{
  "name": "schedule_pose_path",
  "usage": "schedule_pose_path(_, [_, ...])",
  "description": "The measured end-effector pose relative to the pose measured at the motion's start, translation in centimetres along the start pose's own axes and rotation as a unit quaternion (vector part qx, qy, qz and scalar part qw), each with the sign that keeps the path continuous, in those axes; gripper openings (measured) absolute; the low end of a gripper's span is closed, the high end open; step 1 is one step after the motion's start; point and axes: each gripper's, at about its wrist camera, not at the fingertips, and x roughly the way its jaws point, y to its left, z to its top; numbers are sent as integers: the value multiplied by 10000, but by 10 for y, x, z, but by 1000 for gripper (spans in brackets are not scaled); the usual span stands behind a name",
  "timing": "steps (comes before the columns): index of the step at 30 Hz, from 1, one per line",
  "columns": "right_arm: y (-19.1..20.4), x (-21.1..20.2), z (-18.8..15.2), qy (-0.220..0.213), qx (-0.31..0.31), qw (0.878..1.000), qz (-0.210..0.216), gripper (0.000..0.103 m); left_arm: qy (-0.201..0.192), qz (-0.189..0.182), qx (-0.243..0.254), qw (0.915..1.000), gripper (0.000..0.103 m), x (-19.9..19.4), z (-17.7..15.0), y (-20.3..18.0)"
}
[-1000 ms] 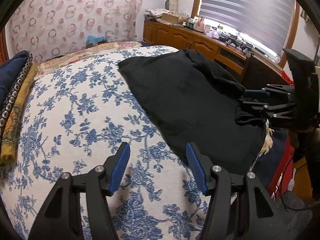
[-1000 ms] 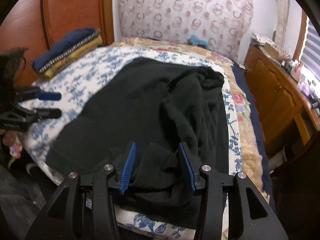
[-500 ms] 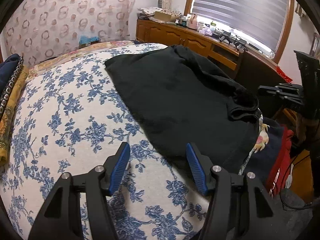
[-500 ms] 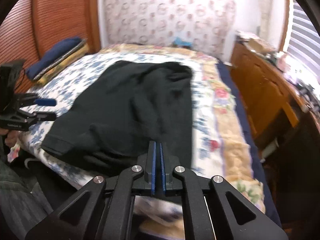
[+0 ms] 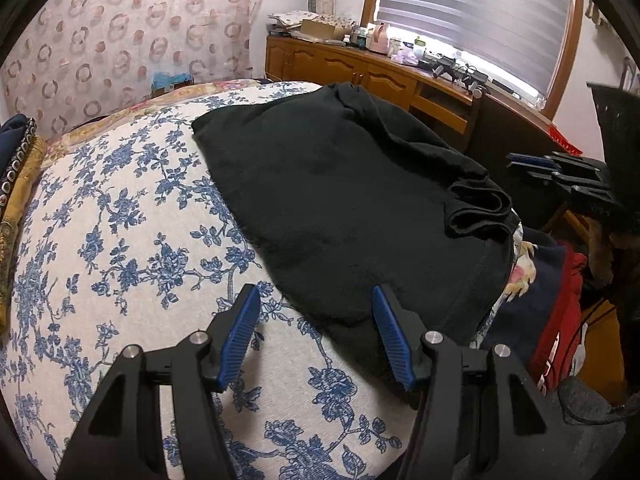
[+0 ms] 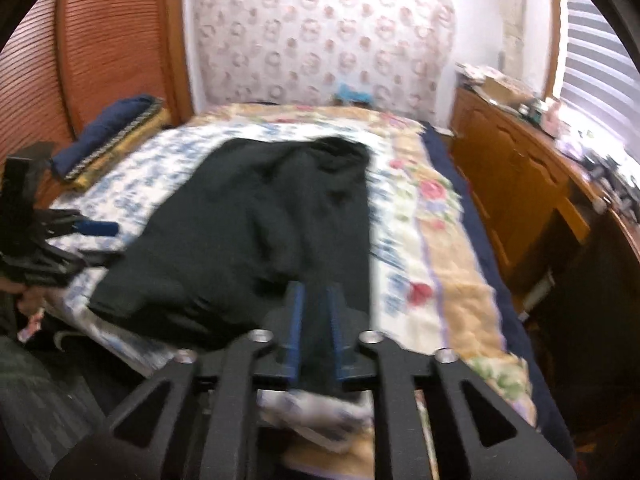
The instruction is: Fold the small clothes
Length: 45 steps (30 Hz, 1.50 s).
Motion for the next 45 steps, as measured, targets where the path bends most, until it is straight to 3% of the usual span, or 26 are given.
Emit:
schedule_pose_path(4, [29,24,7,83,-238,9990,364,26,52,3,-38,10000,58,5,-2,1])
schedule_pose_path(10, [32,52,6,364,-186,9989,215,26,75,32,-39,10000,58,10,-6,0])
schedule_pose_path(11, [31,52,5,394,-182,9988,233,21,69,25,-49,10000,58,10,-6,0])
schedule_pose_path(12, [29,52,3,437,-198,9985,246,5,69,26,-51,10000,58,10,-6,0])
schedule_pose_path(15, [26,44,-5,434,-258,9984,252,0,68,33,-66,9999,58,10,-6,0])
schedule_pose_path(26, [-11,-25,-14,207,-334,9987,-330,0,-186,60,6,9998,58,-1,-2,-9])
schedule_pose_path(29, [-22,-28,-18,330,-332,9976,-511,0,-215,30,40,9998,58,-3,-1,-12])
schedule_pose_path(36, [-42,-16,-31,706,-31,9963,-497,0,-132,43,25,9999,58,1,-1,-13])
schedule_pose_path(38, [-43,-18,-30,660,27,9965,-518,4,-114,57,26,9999,58,2,-2,-14])
schedule_pose_path(42, [-43,-22,-20,379,103,9975,-589,27,-58,74,23,10000,58,3,-6,-16])
schedule_pose_path(45, [-36,-16,-5,45,35,9990,-445,33,-39,68,2,10000,58,2,-9,-16])
